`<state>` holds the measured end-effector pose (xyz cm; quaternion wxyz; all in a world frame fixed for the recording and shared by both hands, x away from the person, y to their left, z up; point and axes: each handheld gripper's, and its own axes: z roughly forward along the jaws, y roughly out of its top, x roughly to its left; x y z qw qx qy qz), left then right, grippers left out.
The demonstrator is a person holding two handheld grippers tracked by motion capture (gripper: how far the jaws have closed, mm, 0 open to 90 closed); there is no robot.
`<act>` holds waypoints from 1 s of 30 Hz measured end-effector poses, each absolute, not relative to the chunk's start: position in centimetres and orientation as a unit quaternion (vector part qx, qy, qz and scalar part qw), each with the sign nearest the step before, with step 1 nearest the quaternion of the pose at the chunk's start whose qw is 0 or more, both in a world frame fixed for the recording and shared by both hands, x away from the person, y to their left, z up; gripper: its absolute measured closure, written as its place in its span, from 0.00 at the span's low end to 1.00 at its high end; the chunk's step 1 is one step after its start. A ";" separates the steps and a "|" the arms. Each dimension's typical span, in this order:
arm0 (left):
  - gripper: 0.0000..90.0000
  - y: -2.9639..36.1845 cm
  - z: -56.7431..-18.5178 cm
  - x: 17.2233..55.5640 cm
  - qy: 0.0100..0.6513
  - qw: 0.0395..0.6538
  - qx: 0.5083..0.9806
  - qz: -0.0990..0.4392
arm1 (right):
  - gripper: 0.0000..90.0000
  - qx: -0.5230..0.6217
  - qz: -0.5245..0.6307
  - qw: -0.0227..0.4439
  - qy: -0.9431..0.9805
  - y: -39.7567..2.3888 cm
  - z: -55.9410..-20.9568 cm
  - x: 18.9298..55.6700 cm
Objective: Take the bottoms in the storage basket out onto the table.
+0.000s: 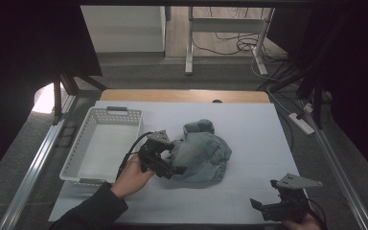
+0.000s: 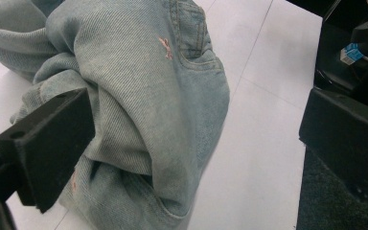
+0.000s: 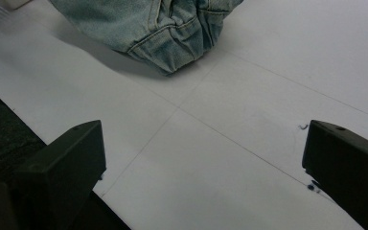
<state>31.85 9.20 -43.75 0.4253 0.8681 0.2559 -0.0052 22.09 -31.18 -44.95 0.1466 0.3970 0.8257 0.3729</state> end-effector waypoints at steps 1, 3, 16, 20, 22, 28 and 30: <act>0.00 9.2 -43.8 31.8 0.258 0.427 0.867 -0.006 | 0.02 0.397 0.373 0.147 0.826 -31.2 -45.0 22.1; 0.00 9.4 -43.7 31.7 0.261 0.425 0.867 -0.008 | 0.02 0.397 0.373 0.146 0.826 -31.2 -45.0 22.1; 0.00 10.0 -43.6 30.8 0.264 0.417 0.870 -0.005 | 0.02 0.397 0.373 0.146 0.826 -31.2 -44.9 22.1; 0.00 10.2 -43.5 30.4 0.261 0.412 0.873 0.004 | 0.02 0.397 0.374 0.147 0.825 -31.2 -44.9 22.1; 0.00 10.3 -43.5 30.2 0.259 0.409 0.875 0.008 | 0.02 0.397 0.373 0.146 0.825 -31.2 -44.9 22.1; 0.00 10.9 -43.6 29.8 0.264 0.411 0.873 0.010 | 0.02 0.397 0.374 0.146 0.825 -31.2 -44.9 22.1; 0.00 11.1 -43.6 29.8 0.267 0.411 0.872 0.009 | 0.02 0.398 0.373 0.146 0.825 -31.1 -44.9 22.1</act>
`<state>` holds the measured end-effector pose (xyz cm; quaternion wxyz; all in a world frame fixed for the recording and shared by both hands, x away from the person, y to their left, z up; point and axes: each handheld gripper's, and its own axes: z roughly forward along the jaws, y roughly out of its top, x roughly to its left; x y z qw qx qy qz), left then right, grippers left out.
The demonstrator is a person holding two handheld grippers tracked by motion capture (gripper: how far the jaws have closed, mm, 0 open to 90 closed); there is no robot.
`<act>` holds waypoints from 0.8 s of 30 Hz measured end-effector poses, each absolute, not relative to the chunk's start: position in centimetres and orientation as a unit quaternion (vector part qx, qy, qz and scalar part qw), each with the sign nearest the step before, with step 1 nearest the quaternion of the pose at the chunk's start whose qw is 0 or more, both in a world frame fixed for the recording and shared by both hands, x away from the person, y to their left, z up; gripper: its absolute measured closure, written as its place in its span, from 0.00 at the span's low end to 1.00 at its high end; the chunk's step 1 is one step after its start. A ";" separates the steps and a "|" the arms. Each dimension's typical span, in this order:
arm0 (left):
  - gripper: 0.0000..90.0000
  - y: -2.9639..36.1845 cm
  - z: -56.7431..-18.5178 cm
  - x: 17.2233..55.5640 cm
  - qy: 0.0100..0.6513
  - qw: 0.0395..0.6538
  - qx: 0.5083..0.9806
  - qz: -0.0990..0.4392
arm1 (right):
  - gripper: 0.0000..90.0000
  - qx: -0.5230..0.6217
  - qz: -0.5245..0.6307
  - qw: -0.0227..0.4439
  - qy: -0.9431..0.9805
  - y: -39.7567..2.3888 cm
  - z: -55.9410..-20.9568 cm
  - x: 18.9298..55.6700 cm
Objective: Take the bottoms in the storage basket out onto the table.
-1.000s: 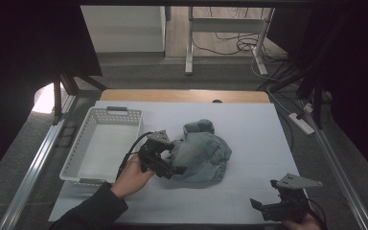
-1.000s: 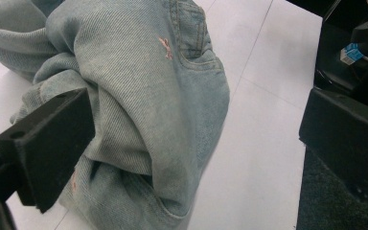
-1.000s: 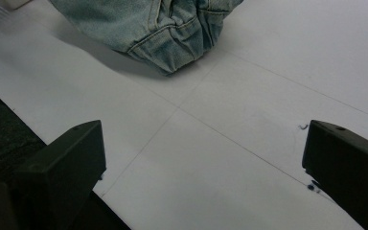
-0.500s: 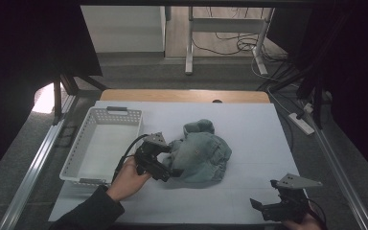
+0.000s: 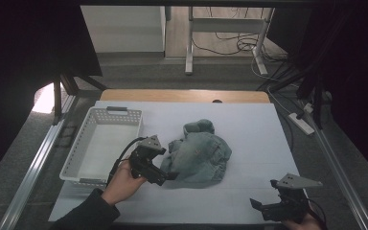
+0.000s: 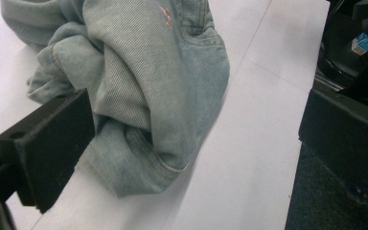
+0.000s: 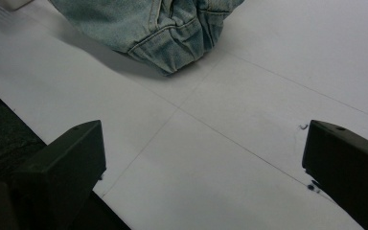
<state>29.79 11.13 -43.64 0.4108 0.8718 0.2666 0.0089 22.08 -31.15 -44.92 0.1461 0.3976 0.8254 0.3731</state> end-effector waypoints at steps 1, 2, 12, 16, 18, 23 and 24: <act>0.00 11.3 -43.7 29.8 0.268 0.412 0.871 0.007 | 0.02 0.397 0.373 0.146 0.826 -31.1 -44.9 22.1; 0.00 11.4 -43.7 29.7 0.270 0.412 0.870 0.007 | 0.02 0.397 0.373 0.146 0.826 -31.1 -44.9 22.1; 0.00 12.1 -44.1 29.1 0.278 0.414 0.867 0.013 | 0.02 0.398 0.374 0.145 0.825 -31.1 -44.9 22.1; 0.00 12.3 -44.2 28.8 0.278 0.413 0.867 0.014 | 0.02 0.398 0.373 0.145 0.825 -31.1 -44.9 22.1; 0.00 12.5 -44.3 28.7 0.280 0.413 0.866 0.015 | 0.02 0.398 0.374 0.145 0.825 -31.1 -44.9 22.1; 0.00 12.9 -44.4 28.3 0.283 0.416 0.864 0.015 | 0.02 0.399 0.374 0.145 0.825 -31.1 -44.9 22.1; 0.00 13.0 -44.4 28.3 0.282 0.417 0.864 0.015 | 0.02 0.399 0.374 0.145 0.825 -31.1 -44.9 22.1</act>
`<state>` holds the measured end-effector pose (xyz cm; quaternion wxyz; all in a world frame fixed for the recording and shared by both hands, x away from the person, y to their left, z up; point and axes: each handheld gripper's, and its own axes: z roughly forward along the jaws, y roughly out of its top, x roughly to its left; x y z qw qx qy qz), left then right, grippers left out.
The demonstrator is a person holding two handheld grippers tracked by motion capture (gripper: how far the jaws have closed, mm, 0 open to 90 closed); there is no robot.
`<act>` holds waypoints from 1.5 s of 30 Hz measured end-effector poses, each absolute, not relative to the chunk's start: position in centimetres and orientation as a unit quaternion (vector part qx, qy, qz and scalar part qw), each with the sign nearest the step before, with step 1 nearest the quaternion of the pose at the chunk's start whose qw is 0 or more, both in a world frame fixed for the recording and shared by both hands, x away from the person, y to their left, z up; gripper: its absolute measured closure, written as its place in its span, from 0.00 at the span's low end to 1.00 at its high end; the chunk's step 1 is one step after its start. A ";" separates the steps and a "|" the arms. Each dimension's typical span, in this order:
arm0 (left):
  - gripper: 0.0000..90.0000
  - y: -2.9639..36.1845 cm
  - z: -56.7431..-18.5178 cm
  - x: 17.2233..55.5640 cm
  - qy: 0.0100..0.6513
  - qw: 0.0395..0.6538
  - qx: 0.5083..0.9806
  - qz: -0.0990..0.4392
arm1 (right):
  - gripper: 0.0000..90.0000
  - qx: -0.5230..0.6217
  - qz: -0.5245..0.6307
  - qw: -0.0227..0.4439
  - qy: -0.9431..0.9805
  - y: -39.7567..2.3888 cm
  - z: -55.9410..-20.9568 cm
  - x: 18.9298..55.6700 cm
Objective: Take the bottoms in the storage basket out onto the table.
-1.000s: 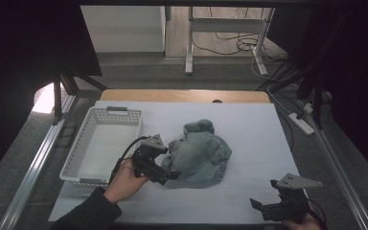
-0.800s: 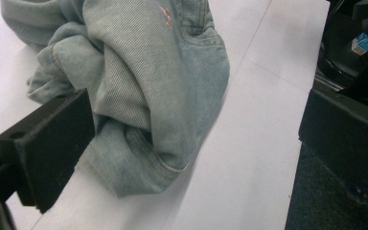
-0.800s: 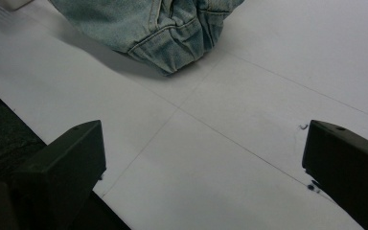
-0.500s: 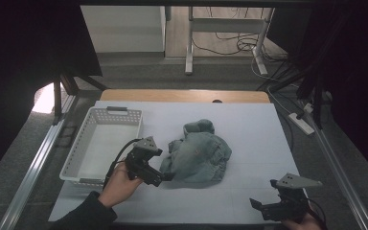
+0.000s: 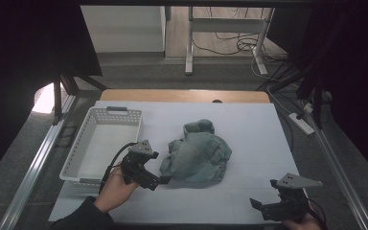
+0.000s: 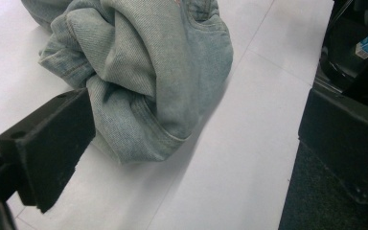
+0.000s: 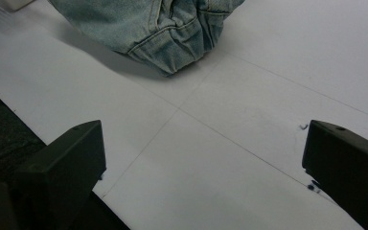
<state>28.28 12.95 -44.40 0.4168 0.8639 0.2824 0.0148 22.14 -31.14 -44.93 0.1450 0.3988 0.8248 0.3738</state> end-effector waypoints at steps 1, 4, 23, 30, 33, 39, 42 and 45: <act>0.00 13.0 -44.4 28.2 0.283 0.418 0.863 0.014 | 0.02 0.399 0.374 0.145 0.825 -31.1 -44.9 22.1; 0.00 13.2 -44.5 28.0 0.283 0.419 0.863 0.015 | 0.02 0.398 0.373 0.145 0.825 -31.1 -44.9 22.1; 0.00 14.5 -44.8 27.2 0.291 0.427 0.856 0.015 | 0.02 0.398 0.373 0.145 0.826 -31.1 -44.9 22.1; 0.00 14.9 -44.8 26.9 0.295 0.429 0.854 0.017 | 0.02 0.398 0.373 0.145 0.825 -31.1 -44.9 22.1; 0.00 15.2 -44.8 26.7 0.299 0.430 0.852 0.018 | 0.02 0.398 0.373 0.145 0.826 -31.1 -44.9 22.1; 0.00 15.9 -44.7 26.4 0.304 0.435 0.847 0.022 | 0.02 0.400 0.373 0.146 0.824 -31.1 -44.9 22.1; 0.00 16.3 -44.7 26.2 0.307 0.438 0.845 0.021 | 0.02 0.398 0.373 0.146 0.825 -31.1 -44.9 22.1; 0.00 16.6 -44.7 26.1 0.309 0.438 0.844 0.022 | 0.02 0.399 0.372 0.146 0.826 -31.1 -44.9 22.1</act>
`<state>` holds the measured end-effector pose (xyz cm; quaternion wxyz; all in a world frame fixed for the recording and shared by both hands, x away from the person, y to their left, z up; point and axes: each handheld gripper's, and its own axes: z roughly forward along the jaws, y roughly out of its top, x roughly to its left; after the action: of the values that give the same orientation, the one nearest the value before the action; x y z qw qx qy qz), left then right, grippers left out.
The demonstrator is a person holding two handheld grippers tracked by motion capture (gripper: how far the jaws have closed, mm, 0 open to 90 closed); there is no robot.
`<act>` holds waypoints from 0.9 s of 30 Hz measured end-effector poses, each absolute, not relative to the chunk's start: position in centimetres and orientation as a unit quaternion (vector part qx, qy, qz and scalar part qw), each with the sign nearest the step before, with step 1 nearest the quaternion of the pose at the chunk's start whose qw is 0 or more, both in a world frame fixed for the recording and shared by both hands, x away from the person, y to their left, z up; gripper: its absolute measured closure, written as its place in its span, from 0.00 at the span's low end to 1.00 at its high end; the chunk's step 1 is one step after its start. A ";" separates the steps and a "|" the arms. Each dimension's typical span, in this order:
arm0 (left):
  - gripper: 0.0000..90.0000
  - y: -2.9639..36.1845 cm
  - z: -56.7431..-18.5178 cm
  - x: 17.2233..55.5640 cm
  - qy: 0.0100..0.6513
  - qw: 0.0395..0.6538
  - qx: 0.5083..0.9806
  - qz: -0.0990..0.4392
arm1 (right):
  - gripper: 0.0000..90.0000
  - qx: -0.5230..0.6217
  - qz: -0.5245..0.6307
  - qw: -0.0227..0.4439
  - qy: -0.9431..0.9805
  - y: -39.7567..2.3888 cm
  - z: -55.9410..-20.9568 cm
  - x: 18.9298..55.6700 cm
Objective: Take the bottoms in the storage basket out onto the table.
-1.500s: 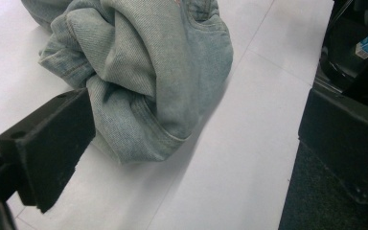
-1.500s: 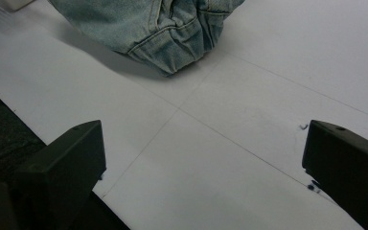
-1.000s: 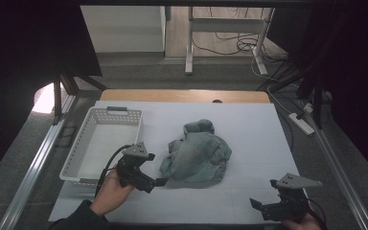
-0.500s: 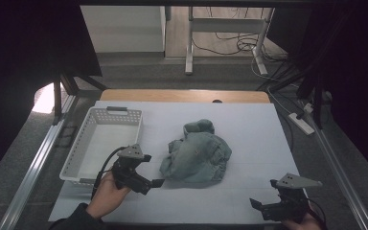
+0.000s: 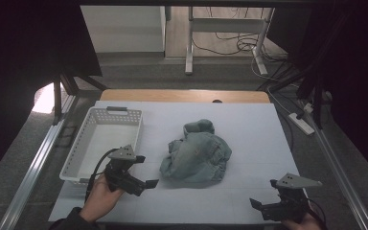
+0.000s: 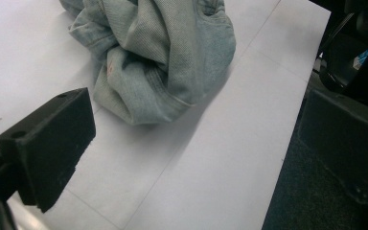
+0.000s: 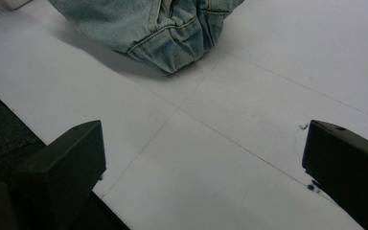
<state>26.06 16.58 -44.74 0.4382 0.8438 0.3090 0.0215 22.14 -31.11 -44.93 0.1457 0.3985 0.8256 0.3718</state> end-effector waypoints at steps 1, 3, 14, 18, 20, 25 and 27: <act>0.00 16.7 -44.8 26.0 0.311 0.439 0.843 0.021 | 0.02 0.399 0.372 0.146 0.826 -31.1 -44.9 22.1; 0.00 16.9 -44.8 25.9 0.312 0.439 0.842 0.021 | 0.02 0.399 0.372 0.146 0.826 -31.1 -44.9 22.1; 0.00 18.1 -44.9 25.1 0.324 0.439 0.838 0.026 | 0.02 0.399 0.371 0.145 0.826 -31.1 -44.9 22.1; 0.00 18.7 -44.9 24.8 0.330 0.442 0.834 0.028 | 0.02 0.399 0.371 0.145 0.826 -31.1 -44.9 22.1; 0.00 19.0 -44.9 24.6 0.334 0.443 0.831 0.029 | 0.02 0.399 0.370 0.145 0.826 -31.1 -44.9 22.1; 0.00 19.7 -45.0 24.2 0.341 0.447 0.826 0.026 | 0.02 0.399 0.370 0.145 0.826 -31.1 -44.9 22.2; 0.00 19.9 -45.0 24.1 0.343 0.448 0.826 0.024 | 0.02 0.399 0.370 0.145 0.826 -31.1 -44.9 22.2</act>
<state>24.12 19.88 -45.00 0.4476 0.8255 0.3429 0.0240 22.16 -31.08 -44.95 0.1451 0.3994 0.8262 0.3700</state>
